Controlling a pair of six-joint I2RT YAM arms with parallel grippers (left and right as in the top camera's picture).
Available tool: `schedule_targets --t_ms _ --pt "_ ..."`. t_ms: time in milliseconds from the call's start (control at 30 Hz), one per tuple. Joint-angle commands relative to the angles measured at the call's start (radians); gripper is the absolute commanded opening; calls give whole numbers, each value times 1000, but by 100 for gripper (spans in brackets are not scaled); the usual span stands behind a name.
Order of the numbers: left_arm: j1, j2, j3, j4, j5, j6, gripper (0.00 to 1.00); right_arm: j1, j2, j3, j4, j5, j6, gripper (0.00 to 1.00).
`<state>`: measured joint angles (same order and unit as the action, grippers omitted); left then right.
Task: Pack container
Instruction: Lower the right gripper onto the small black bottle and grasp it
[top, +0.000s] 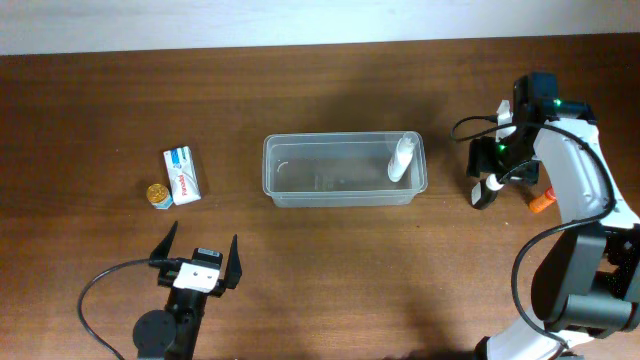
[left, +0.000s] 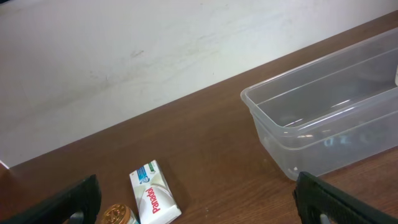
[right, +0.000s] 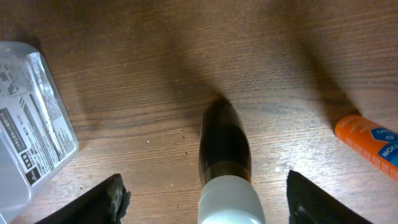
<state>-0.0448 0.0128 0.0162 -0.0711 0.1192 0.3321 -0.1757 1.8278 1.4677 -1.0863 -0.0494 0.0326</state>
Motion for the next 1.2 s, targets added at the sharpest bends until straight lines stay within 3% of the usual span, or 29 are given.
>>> schedule_targets --t_ms 0,433,633,900,1167 --pt "5 -8 -8 2 -7 -6 99 3 13 -11 -2 9 37 73" --pt "5 -8 -8 2 -7 -6 99 3 13 -83 28 9 36 71" --pt "5 -8 -8 2 -7 -6 99 3 13 -84 42 9 36 57" --pt "5 -8 -8 2 -7 -6 99 3 13 -84 63 10 36 57" --pt "5 -8 -8 2 -7 -6 99 3 13 -84 61 10 36 44"
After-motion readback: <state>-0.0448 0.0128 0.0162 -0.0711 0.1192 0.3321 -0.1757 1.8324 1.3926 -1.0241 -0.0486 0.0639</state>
